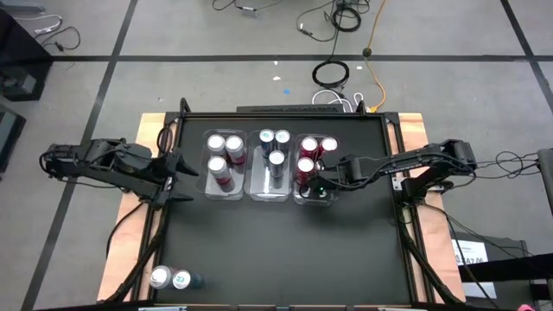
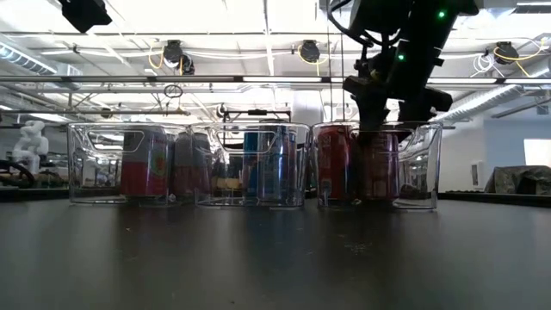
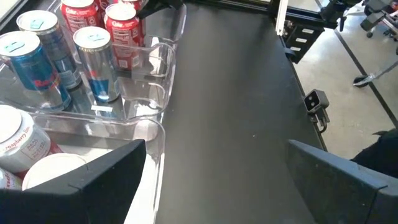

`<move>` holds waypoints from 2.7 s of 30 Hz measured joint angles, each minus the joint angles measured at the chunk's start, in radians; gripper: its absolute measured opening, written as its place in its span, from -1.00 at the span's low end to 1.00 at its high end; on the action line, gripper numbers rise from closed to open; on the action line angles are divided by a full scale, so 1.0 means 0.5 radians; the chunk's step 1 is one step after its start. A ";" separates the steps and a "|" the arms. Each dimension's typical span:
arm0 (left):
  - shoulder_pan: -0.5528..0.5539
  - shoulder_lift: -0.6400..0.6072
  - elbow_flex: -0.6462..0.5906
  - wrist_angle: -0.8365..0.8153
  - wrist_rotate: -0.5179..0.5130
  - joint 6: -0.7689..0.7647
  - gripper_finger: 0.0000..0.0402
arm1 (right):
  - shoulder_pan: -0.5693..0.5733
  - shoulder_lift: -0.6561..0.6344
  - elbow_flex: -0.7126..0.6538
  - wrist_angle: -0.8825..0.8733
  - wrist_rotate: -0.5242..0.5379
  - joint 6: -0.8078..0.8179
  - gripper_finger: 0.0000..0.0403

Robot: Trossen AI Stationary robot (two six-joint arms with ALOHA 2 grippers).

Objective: Sort soda cans
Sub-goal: Put the red soda can into the right transparent bin, then put the blue soda can into the center transparent bin

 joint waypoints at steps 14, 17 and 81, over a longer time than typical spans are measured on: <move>-0.001 0.002 0.000 0.001 0.000 -0.001 0.95 | 0.001 -0.005 0.000 -0.005 -0.014 -0.474 0.68; 0.000 0.002 0.000 0.003 0.000 -0.001 0.95 | 0.012 -0.041 0.000 -0.007 -0.029 -0.516 0.68; -0.882 0.964 0.388 -0.515 -0.464 -1.463 0.95 | 0.959 0.410 0.070 1.161 -0.341 0.082 0.68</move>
